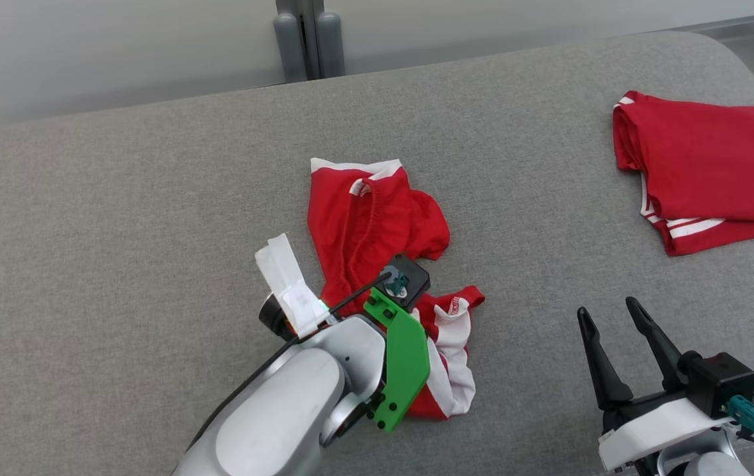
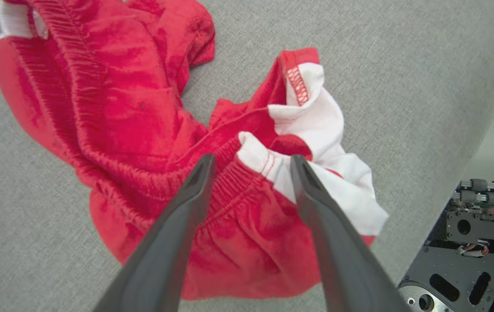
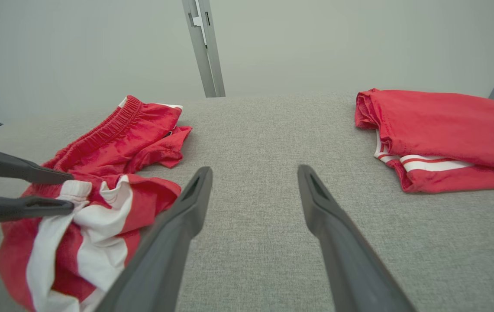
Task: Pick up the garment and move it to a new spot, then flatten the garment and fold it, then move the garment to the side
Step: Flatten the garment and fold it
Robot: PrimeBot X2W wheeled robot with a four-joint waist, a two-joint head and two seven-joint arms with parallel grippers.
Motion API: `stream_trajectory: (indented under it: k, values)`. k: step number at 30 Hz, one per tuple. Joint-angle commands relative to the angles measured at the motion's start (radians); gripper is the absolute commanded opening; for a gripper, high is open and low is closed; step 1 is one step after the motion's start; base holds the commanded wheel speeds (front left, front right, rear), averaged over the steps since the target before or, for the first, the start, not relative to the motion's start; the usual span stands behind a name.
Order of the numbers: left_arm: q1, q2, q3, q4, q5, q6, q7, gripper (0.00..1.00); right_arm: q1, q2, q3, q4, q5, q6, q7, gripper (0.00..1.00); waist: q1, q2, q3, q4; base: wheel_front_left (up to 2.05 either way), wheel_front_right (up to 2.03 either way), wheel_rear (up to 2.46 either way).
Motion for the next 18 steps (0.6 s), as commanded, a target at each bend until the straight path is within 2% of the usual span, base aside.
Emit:
stream_trajectory:
  k: [1, 2, 3, 6, 12, 18]
  values:
    - [0.016, 0.016, 0.002, -0.016, -0.008, 0.006, 0.011, 0.00, 0.003, 0.004, -0.002, 0.000, 0.002, -0.002, 0.000, 1.00, -0.0001, 0.0000, -0.012, 0.008, 0.00, 0.00, 0.00]
    - [0.020, 0.025, 0.003, -0.029, -0.010, 0.008, 0.019, 0.00, 0.005, 0.005, -0.003, 0.000, 0.002, -0.002, 0.000, 1.00, -0.0001, 0.0000, -0.016, 0.010, 0.00, 0.00, 0.00]
    - [0.035, 0.063, 0.014, -0.094, -0.015, 0.019, 0.042, 0.00, 0.006, 0.012, -0.002, -0.002, -0.001, -0.002, 0.000, 1.00, -0.0001, 0.0000, -0.031, 0.009, 0.00, 0.00, 0.00]
    - [0.037, 0.073, 0.039, -0.146, -0.038, 0.013, 0.015, 0.00, 0.006, 0.020, 0.000, 0.001, -0.001, -0.002, 0.000, 1.00, -0.0001, 0.0000, -0.042, 0.005, 0.00, 0.00, 0.00]
    - [-0.059, 0.041, 0.145, -0.197, -0.102, 0.005, -0.102, 0.00, -0.011, 0.043, -0.001, 0.002, -0.002, -0.002, 0.000, 1.00, -0.0001, 0.0000, -0.046, -0.020, 0.00, 0.00, 0.00]
    - [-0.282, -0.006, 0.255, -0.140, -0.159, -0.010, -0.242, 0.00, -0.025, 0.063, -0.006, 0.009, 0.003, -0.002, 0.000, 1.00, -0.0001, 0.0000, -0.042, -0.062, 0.00, 0.00, 0.00]
